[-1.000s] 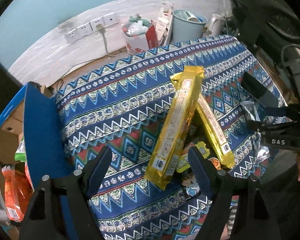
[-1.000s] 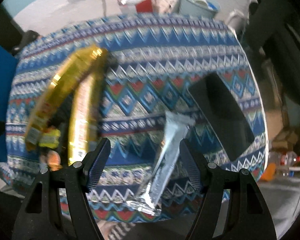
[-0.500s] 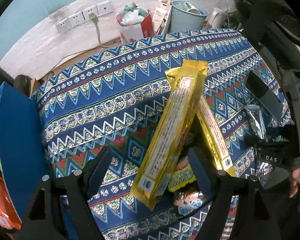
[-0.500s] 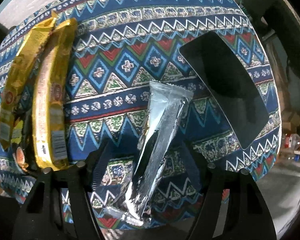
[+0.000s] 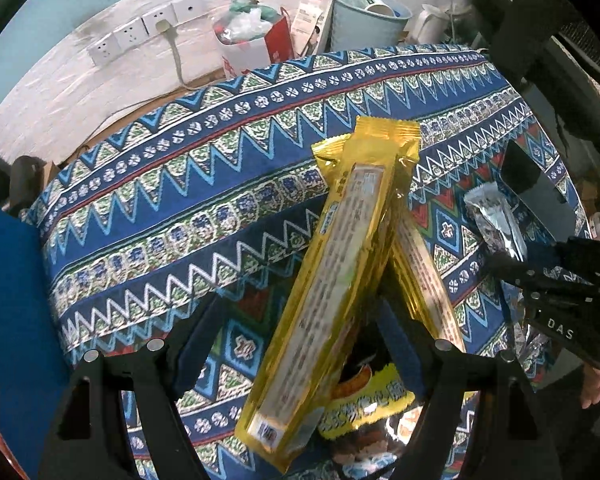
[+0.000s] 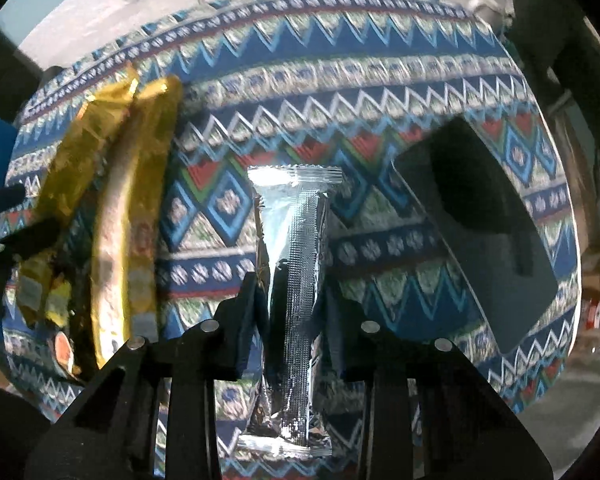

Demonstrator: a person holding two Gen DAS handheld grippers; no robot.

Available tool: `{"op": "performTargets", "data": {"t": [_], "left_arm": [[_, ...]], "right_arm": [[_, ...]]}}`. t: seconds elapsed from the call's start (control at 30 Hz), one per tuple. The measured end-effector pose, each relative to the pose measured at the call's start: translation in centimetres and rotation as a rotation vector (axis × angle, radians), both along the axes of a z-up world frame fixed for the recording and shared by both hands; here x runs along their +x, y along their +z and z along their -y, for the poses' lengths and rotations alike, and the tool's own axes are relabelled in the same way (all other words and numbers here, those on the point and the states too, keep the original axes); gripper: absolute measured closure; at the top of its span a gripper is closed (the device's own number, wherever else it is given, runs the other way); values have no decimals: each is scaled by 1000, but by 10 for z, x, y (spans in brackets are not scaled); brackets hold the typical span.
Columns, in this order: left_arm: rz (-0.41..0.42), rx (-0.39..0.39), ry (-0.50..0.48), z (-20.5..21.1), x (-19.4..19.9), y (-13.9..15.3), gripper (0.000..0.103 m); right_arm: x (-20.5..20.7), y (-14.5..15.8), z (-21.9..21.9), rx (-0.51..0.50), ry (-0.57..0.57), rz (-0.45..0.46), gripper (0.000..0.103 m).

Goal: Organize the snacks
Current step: 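Grasp a yellow wafer bar with the left tool while the right tool grasps the silver bar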

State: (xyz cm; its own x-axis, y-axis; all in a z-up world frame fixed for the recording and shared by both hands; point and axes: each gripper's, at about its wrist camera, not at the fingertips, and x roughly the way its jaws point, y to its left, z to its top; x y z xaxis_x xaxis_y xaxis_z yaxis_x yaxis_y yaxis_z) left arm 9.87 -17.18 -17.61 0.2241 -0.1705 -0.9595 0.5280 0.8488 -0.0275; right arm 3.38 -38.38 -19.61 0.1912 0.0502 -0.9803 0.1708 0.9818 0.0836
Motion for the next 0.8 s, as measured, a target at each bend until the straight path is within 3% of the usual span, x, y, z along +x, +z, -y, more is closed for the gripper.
{"op": "performTargets", "data": {"t": [0.3,0.37,0.43,0.63,0.8], "left_arm": [[-24,-14,-1,10,9,-14,27],[-40,-15,-1,11,11,-16,46],[-46,-3,0,11,11,-19,59],[-2,14,7,3,7,-16,74],[16,8,39,-12,4,-4,74]], "right_arm": [[27,14,-6,2,33,63,73],[28,18,-8,-6,39,76,73],[31,26,-9,-9,39,81,73],[36,33,-14,-5,36,94,73],[40,46,-22,-12,49,117,73]]}}
